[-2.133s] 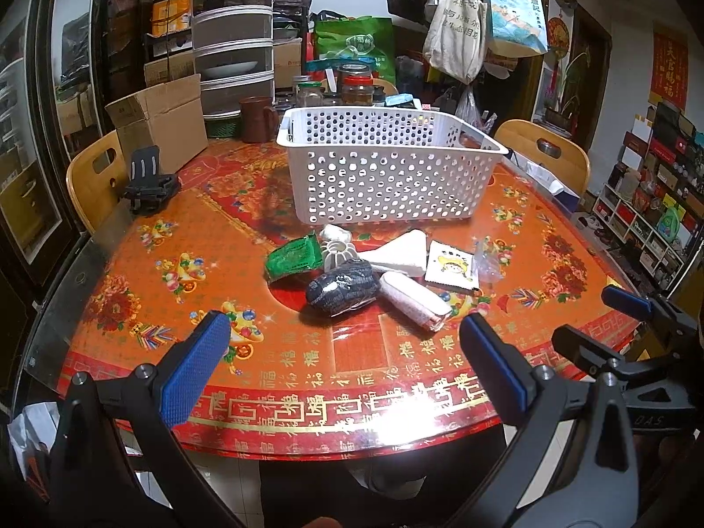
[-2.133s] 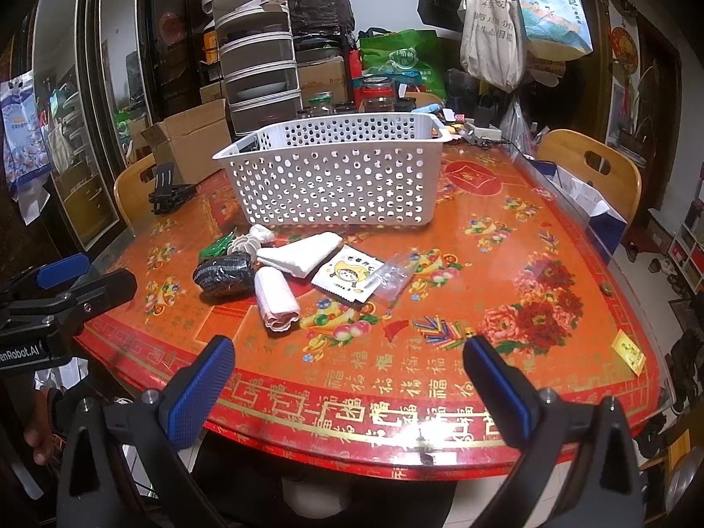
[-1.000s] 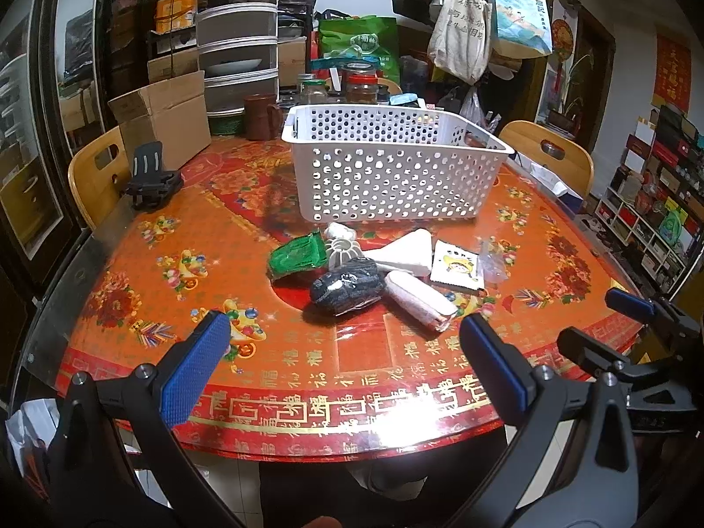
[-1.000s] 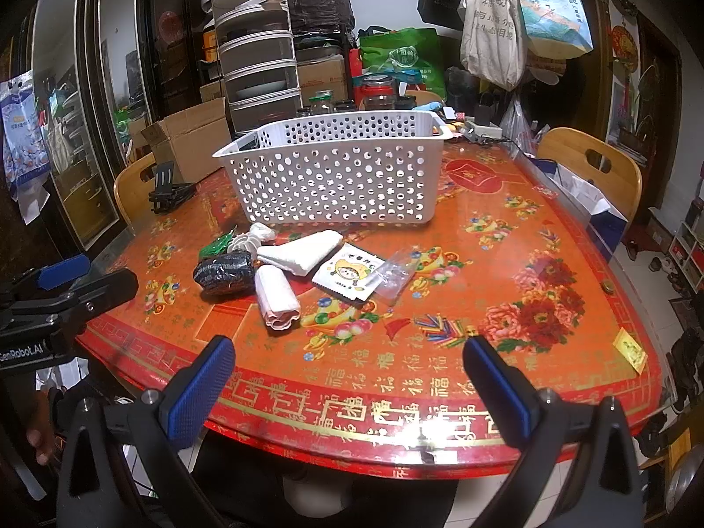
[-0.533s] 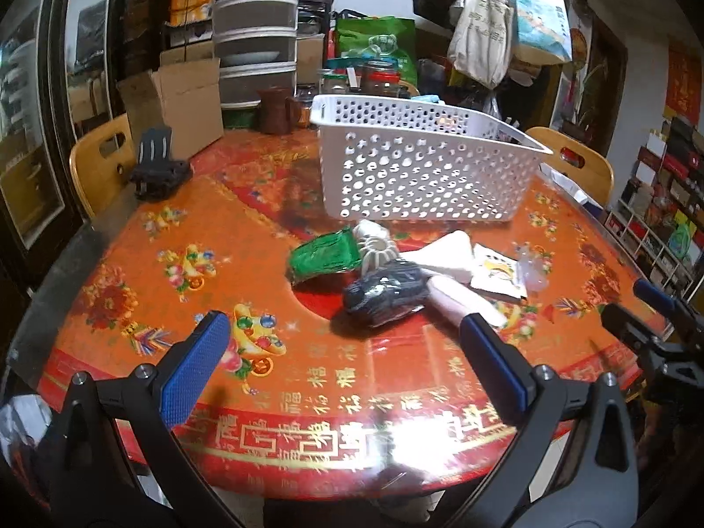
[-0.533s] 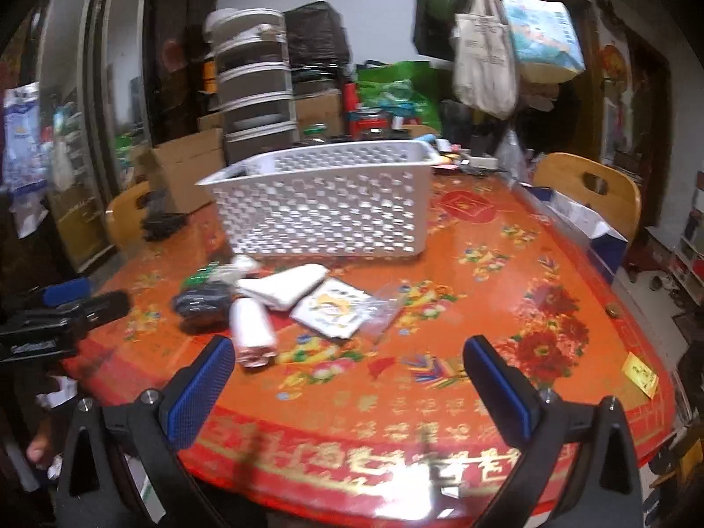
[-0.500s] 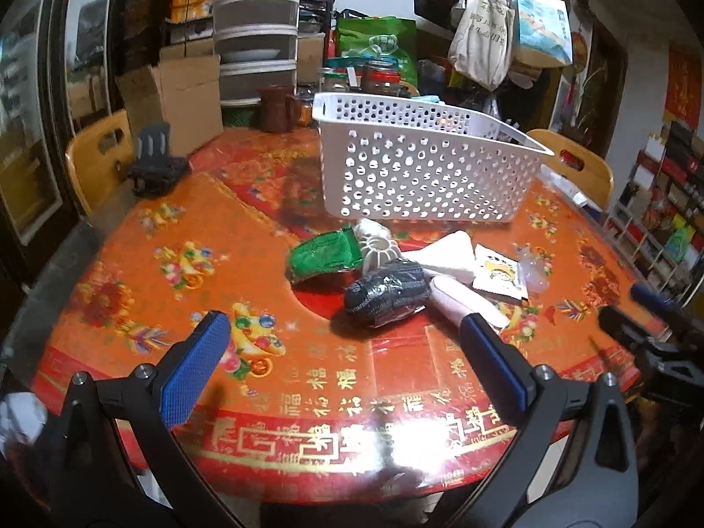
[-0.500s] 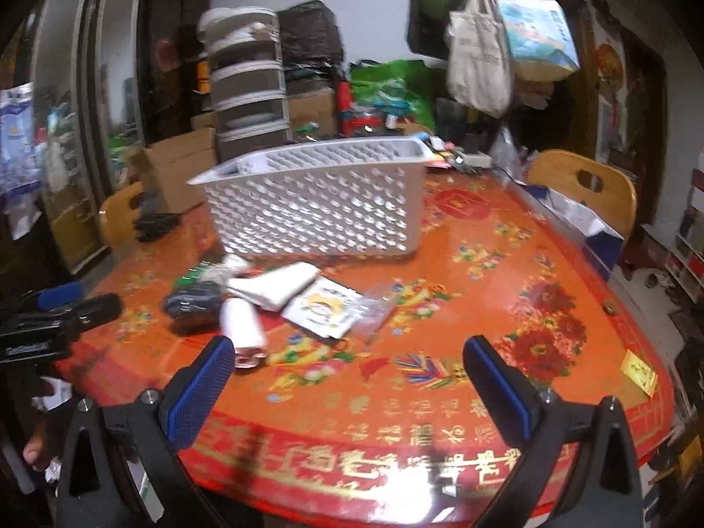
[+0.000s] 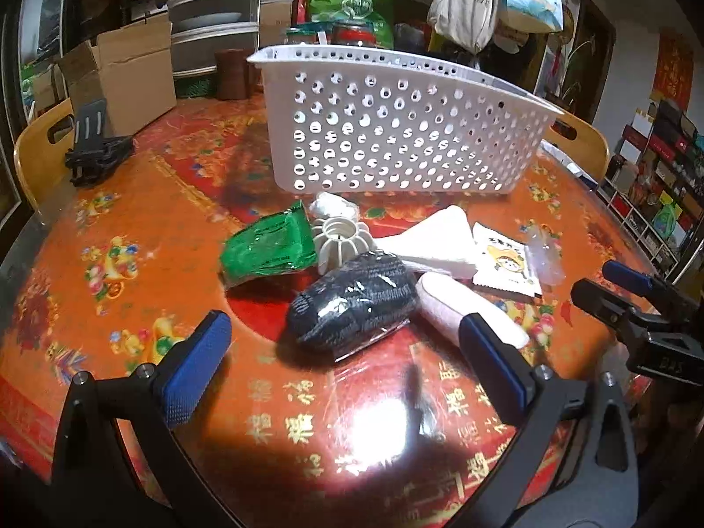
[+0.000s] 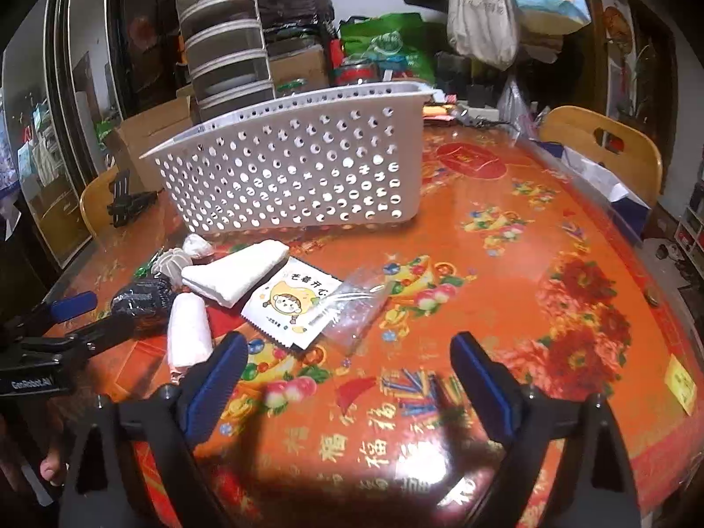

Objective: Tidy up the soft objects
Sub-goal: 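Grasp the black wrapped bundle with the left gripper while the right grasps the plastic bag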

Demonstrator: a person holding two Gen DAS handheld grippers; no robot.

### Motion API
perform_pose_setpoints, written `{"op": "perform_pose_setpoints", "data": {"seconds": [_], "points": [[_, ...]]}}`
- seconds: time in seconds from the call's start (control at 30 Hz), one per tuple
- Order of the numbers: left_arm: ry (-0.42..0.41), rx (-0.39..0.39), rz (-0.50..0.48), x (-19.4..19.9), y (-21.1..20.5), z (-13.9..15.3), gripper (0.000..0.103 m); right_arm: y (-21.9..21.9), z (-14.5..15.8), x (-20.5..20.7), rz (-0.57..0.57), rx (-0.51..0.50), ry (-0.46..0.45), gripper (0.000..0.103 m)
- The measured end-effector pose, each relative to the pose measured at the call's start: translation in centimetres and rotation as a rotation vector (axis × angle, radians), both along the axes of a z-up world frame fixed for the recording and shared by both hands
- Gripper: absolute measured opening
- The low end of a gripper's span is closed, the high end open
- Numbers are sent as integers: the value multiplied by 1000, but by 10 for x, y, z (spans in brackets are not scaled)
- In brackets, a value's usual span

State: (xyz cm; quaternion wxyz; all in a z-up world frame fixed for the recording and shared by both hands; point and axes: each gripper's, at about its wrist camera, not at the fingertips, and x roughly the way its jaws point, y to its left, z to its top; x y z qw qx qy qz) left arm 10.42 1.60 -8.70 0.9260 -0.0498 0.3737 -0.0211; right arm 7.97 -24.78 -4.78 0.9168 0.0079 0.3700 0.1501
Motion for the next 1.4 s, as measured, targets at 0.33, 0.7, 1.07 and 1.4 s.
{"op": "perform_pose_setpoints", "data": {"seconds": [0.33,0.7,1.07,1.4], "points": [[52,-32,-18,19,2,-14,69,10,-8,25,19,-34,60,84],[49,-71,-50,21,3,-17,50,21,-19,42,11,-75,131,69],[12,-81,-64,12,6,-13,50,20,-18,40,6,-96,116,37],[-48,-74,-65,-6,13,4,49,21,1,20,44,-88,20,36]]}}
